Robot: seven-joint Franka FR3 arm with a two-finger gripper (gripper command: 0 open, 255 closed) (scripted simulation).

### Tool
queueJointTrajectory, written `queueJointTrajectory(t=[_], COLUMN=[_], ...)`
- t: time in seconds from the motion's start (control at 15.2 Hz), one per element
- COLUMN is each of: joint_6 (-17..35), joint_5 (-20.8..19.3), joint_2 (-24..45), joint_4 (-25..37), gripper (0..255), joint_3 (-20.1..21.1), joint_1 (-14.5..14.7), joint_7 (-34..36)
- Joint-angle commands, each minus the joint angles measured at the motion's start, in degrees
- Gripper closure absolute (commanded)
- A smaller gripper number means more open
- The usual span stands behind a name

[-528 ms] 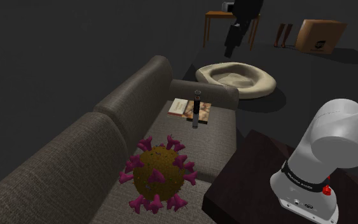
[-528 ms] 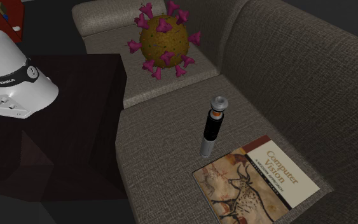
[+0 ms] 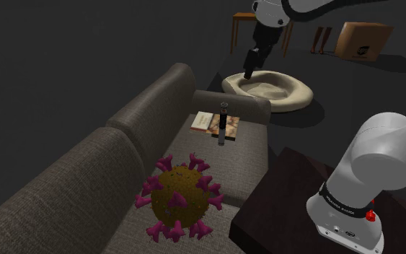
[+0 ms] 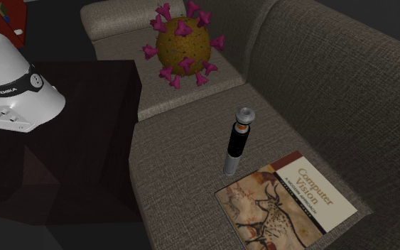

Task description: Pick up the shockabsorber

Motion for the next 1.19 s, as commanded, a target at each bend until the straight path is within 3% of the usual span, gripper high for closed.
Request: queueJointTrajectory(t=[0.0,0.73,1.12], joint_6=[5.1,32.4,46.4], joint_5=[0.0,1.9,7.7], joint_2=[1.1,17.9,31.3], joint_4=[-3.0,-9.4,-8.0], gripper=[0,0,0], joint_3=[-1.0,-6.3,-10.0], joint_1=[-0.6,-3.2,-2.1], joint_7=[0.6,2.4,0.0])
